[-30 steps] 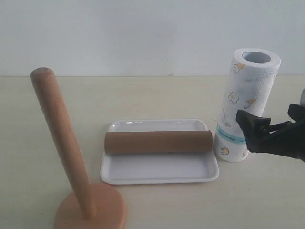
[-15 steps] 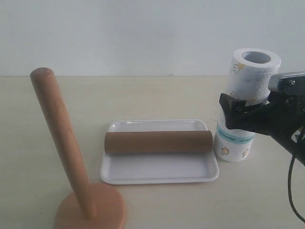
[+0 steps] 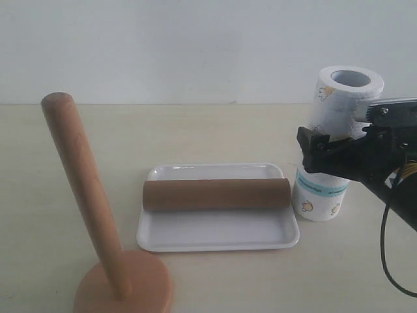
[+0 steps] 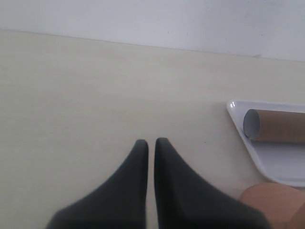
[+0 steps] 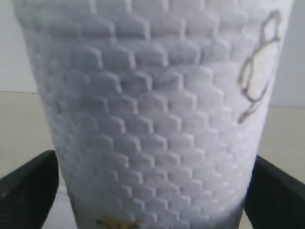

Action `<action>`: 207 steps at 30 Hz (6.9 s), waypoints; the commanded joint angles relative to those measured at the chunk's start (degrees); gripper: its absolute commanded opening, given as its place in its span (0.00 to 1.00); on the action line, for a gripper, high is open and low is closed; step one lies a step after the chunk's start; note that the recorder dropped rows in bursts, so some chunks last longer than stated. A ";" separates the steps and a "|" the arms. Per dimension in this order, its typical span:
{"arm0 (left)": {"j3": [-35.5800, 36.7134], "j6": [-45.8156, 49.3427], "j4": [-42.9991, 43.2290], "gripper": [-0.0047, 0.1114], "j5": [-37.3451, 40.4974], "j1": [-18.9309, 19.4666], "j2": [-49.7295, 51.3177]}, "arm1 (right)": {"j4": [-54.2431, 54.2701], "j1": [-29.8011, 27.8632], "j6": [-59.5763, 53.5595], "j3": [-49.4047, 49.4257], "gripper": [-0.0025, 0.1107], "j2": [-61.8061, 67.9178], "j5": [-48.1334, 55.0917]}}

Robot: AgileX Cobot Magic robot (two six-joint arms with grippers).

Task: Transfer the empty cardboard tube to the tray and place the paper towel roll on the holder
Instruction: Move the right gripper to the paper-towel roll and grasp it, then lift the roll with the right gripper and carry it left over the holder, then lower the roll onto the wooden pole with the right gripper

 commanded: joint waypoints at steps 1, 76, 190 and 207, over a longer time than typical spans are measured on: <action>0.22 -0.41 0.33 0.08 0.05 0.21 -0.14 | 0.30 0.25 -1.51 -0.25 0.57 0.28 -0.50; 0.22 -0.41 0.33 0.08 0.05 0.21 -0.14 | -0.67 26.98 -3.91 -42.82 0.02 -41.72 56.69; 0.22 -0.41 0.33 0.08 0.05 0.21 -0.14 | -0.67 43.45 -0.21 -23.90 0.46 -4.34 30.43; 0.22 -0.41 0.33 0.08 0.05 0.21 -0.14 | -0.76 43.45 -0.25 -23.35 0.70 -4.34 33.02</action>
